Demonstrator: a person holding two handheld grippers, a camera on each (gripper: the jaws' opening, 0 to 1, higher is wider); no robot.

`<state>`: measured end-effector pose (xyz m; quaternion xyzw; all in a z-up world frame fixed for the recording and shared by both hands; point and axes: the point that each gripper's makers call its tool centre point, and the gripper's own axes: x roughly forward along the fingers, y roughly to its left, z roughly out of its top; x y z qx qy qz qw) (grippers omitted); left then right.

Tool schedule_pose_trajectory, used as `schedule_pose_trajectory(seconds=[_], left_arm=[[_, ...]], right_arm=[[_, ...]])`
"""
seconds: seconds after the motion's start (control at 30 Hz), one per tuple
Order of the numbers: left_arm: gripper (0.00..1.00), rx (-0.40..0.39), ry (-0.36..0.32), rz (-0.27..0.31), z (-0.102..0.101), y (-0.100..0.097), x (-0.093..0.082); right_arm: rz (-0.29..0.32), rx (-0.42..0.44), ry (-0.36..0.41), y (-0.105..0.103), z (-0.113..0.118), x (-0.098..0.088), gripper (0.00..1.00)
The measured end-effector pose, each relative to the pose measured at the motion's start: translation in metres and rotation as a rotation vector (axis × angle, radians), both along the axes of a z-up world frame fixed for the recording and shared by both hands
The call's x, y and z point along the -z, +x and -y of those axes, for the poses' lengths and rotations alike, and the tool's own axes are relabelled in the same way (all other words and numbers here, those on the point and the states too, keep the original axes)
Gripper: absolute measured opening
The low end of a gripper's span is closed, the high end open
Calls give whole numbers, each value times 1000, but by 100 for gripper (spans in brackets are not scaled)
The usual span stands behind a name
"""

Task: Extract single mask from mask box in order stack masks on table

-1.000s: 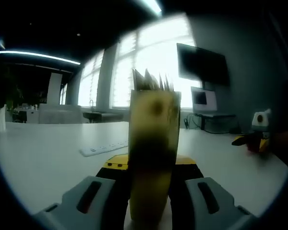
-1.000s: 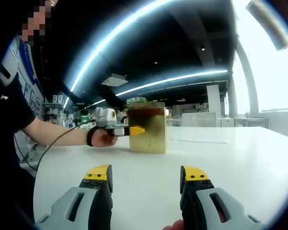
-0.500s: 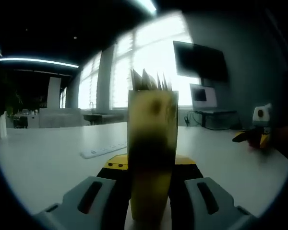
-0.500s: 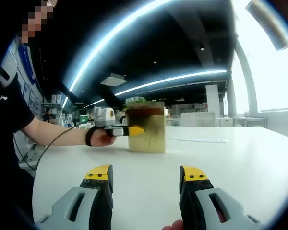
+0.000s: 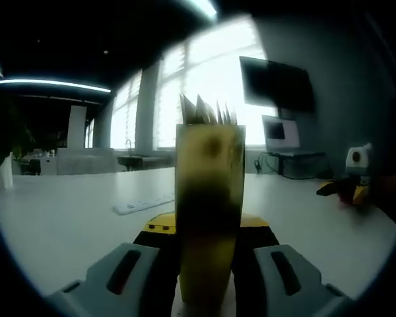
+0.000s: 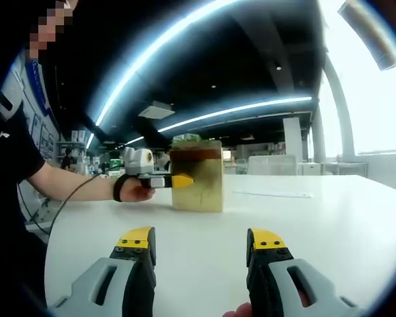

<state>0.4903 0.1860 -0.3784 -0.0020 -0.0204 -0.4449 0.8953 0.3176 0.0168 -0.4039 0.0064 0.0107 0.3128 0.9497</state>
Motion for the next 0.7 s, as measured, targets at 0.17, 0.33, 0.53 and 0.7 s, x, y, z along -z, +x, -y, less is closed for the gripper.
schedule_pose_trajectory(seconds=[0.17,0.33,0.53,0.7], left_arm=[[20,-5,1,2,-2,-10,0],[20,2,1,2,-5,-17,0],[20,4,-3,0,-9,-24,0],[20,15,-7,0,-9,-37,0]], right_arm=[[1,-2,-1,0,1,0,51],[2,1,-6,0,1,1,51],[2,4,-7,0,0,0,51],[1,5,-9,1,1,1,51]])
